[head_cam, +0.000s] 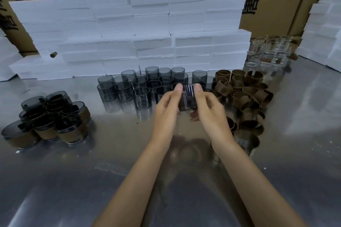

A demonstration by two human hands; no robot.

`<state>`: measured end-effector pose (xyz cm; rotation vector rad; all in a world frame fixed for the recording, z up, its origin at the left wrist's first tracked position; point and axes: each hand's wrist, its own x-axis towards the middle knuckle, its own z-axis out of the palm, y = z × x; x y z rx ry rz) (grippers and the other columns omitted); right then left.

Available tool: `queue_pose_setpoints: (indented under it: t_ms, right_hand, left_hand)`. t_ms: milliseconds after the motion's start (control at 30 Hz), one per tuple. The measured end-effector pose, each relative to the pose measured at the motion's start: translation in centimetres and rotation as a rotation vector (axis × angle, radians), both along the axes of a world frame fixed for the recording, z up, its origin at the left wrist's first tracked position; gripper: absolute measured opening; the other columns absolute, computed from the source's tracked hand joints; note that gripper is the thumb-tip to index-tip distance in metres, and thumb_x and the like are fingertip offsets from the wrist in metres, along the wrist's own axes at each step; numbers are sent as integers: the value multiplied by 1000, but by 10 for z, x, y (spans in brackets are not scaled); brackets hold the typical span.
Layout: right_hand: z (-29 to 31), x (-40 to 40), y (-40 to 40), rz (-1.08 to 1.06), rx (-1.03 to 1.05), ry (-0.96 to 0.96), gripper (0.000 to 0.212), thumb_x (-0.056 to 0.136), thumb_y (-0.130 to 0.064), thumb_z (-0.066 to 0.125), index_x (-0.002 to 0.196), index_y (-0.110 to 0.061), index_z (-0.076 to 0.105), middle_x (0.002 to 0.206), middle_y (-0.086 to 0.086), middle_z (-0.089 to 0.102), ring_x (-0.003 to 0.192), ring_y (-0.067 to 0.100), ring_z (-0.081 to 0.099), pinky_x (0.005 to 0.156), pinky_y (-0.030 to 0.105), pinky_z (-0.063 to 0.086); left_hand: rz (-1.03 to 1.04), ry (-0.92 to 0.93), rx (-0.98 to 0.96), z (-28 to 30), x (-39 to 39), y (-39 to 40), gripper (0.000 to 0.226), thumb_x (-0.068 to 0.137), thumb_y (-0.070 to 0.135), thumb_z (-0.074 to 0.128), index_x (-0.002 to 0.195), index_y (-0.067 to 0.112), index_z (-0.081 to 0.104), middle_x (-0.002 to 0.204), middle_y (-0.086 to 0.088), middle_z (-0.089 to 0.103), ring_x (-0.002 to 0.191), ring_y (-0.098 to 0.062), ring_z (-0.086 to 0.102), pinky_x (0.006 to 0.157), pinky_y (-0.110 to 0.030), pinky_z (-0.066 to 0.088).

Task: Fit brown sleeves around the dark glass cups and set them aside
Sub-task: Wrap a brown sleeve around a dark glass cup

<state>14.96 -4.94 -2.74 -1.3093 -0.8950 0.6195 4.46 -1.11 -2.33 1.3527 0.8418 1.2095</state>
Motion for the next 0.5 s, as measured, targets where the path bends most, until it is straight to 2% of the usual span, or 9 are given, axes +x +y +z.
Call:
queue_pose_setpoints:
  t_ms: [33,100,133,233,300,367,433,500]
  right_hand:
    - [-1,-2,0,49,-8,-1,50,85,-73,55,103,-28,66,85,-5,74,76,16,73,69,33,62]
    - [-3,-4,0,120,-10,-8,49,85,-74,54,108,-32,63,90,-5,74,76,15,75,65,28,61]
    - [-3,-4,0,136,-3,-12,46,87,-73,54,108,-33,64,91,-7,74,77,15,75,64,27,61]
    - [-1,-4,-2,128,21,2,48,94,-69,51,106,-27,70,87,0,76,74,18,76,63,29,61]
    - [0,-3,-3,100,14,-3,50,98,-67,44,103,-24,71,84,5,77,71,22,75,62,31,61]
    - [3,-2,-4,77,-29,45,50,103,-62,39,101,-25,73,83,7,78,70,25,76,63,33,62]
    - [5,0,-5,66,-53,131,49,106,-55,38,97,-24,75,85,9,78,71,25,75,61,31,62]
    - [6,4,-6,71,-33,182,46,107,-49,39,101,-23,76,93,8,79,82,22,76,68,30,62]
  left_hand:
    - [-57,-2,-18,-1,1,-1,44,88,68,61,108,32,76,112,1,75,109,-12,69,98,-36,53]
    - [-148,-1,-67,-2,3,-2,65,79,78,63,120,28,74,121,0,73,119,-20,66,107,-45,48]
    - [-172,3,-85,-3,4,-2,69,78,79,63,122,26,73,120,-3,73,116,-23,67,104,-46,48]
    - [-205,-5,-95,-4,1,3,62,85,73,63,113,19,76,94,0,69,85,-16,60,85,-39,46]
    - [-231,3,-95,-4,-2,6,56,90,66,63,109,14,76,90,0,68,84,-16,58,87,-38,45]
    - [-259,16,-100,-3,-4,6,52,93,61,62,110,14,76,96,-1,74,89,-16,64,89,-36,48]
    - [-275,3,-113,-1,-5,5,50,93,54,63,119,12,74,109,-6,76,100,-18,68,90,-36,50]
    - [-267,-43,-137,1,-6,5,52,90,45,64,130,13,69,125,-10,73,115,-22,67,96,-38,52]
